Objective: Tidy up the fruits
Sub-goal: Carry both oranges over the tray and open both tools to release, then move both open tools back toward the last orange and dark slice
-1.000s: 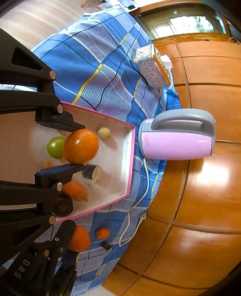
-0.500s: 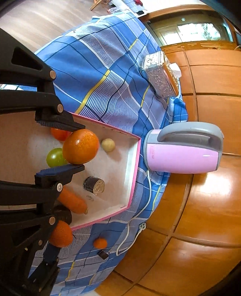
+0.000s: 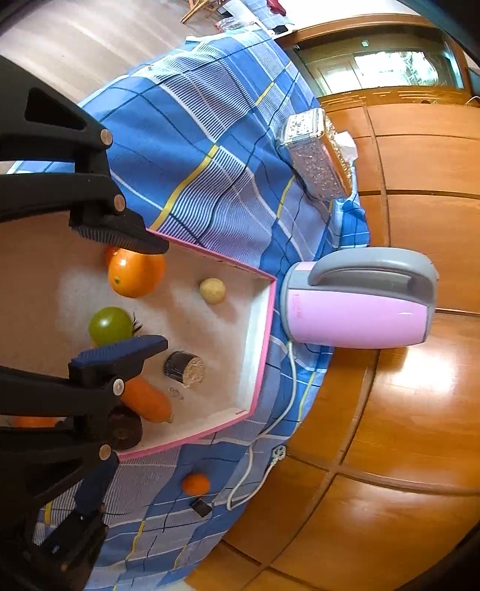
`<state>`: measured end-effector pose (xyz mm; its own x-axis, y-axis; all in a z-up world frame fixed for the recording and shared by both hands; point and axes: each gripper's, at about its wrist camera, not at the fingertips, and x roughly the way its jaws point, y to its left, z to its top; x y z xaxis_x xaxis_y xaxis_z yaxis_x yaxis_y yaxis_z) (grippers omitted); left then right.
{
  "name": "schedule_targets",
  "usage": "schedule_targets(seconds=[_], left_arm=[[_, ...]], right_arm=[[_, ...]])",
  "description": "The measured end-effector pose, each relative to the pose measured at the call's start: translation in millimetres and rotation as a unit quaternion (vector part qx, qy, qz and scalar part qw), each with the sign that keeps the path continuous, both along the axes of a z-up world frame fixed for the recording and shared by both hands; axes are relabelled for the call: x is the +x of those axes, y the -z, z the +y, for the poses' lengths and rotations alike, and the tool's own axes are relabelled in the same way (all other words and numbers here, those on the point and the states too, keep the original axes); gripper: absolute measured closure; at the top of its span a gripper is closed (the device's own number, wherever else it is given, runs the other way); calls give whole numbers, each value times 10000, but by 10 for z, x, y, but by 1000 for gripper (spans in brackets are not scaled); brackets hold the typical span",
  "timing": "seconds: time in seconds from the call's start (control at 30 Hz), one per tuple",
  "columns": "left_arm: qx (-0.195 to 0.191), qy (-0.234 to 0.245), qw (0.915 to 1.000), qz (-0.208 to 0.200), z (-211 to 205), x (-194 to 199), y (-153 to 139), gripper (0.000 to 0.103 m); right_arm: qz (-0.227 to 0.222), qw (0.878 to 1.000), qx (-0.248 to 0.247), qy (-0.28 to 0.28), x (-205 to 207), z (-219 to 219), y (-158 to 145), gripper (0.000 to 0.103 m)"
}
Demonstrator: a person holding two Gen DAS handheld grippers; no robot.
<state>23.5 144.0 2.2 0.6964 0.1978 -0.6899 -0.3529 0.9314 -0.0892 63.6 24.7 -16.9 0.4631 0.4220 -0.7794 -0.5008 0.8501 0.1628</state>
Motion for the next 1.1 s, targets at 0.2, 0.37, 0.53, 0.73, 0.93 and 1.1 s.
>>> schedule_targets(seconds=[0.2,0.37,0.53,0.73,0.93,1.1], left_arm=[[34,50,9999,-103,-42,-34,-58,57],[90,122,9998,-163,-112,-56,-99,57],[121,239,9995,-183,-190,-73,-118,57],[132,380,9991,-142,-295,-87,-105,57],[165,565,9982,-99,-430,-86,-95,57],[206,747,9970,-77,-549,-83,-88,57]], right_arm=[[37,9999,62,99,-37,-53,-5,57],[9,9996,124,264,-52,-154,-31,57],[17,9989,174,433,-50,-259,-38,57],[29,9976,231,651,-33,-370,-40,57],[-13,9960,270,850,-31,-493,-53,57],[-11,9945,304,999,-29,-610,-43,57]])
